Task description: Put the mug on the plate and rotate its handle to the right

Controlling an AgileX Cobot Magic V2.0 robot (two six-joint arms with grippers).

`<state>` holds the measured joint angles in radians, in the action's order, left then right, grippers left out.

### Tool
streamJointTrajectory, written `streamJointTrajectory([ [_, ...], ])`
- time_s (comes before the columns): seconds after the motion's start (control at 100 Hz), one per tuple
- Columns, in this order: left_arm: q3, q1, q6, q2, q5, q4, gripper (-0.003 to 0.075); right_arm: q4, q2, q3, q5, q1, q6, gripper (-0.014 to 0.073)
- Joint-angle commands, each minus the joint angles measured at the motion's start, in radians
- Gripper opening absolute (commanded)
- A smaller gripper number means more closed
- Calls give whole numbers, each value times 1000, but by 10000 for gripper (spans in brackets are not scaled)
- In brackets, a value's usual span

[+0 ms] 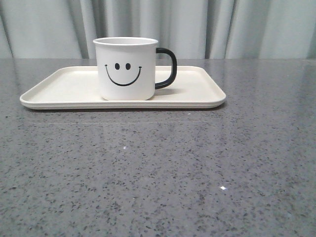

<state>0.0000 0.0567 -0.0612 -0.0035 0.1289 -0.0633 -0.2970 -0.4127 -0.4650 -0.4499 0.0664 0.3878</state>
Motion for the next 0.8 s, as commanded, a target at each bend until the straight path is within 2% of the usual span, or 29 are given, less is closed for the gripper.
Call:
streamJointTrajectory([
  [0.0,11,0,-3,-30,-82,0,-20,101,43,-5,107,1,-124,-65],
  [0.08,11,0,-3,-30,-82,0,-20,218,102,44,151,1,-251,-65],
  [0.23,11,0,-3,-30,-82,0,-20,327,208,166,244,1,-395,-65],
  [0.45,11,0,-3,-30,-82,0,-20,327,302,356,339,1,-424,-65],
  [0.64,11,0,-3,-30,-82,0,-20,327,321,494,478,1,-456,-65],
  [0.79,11,0,-3,-30,-82,0,-20,331,321,492,460,1,-465,-65],
])
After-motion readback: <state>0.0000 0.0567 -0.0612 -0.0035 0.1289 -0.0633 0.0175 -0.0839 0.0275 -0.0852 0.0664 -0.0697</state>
